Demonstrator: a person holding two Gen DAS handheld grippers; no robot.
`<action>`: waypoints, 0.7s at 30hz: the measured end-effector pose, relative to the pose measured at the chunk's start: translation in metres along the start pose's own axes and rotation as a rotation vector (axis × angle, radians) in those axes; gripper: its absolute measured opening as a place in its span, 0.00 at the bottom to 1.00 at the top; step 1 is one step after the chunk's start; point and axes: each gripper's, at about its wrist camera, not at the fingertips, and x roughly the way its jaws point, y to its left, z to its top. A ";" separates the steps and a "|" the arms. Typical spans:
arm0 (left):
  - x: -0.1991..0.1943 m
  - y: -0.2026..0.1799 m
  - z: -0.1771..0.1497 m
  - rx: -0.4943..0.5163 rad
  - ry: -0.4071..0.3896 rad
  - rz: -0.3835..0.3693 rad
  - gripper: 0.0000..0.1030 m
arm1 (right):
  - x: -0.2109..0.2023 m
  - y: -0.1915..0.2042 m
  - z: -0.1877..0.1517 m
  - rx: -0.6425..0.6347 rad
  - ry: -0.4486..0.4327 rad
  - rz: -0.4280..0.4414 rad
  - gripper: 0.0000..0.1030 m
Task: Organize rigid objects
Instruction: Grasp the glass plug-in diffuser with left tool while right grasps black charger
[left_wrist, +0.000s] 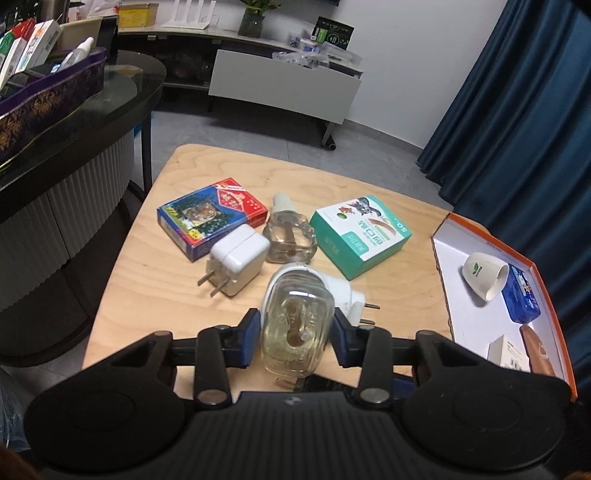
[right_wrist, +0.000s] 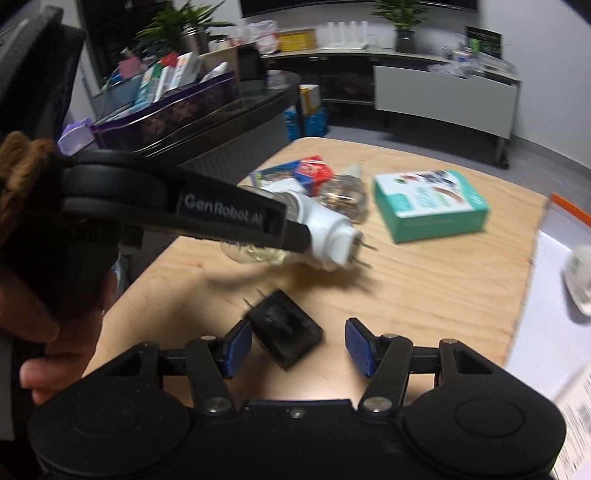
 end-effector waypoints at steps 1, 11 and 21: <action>0.000 0.001 0.000 0.000 0.001 -0.002 0.39 | 0.004 0.003 0.002 -0.017 0.004 0.006 0.67; -0.007 0.002 0.000 0.022 -0.020 -0.003 0.39 | 0.019 0.014 0.004 -0.099 0.017 0.012 0.43; -0.010 -0.006 -0.002 0.053 -0.033 -0.005 0.36 | -0.013 -0.013 -0.001 0.006 -0.038 -0.029 0.42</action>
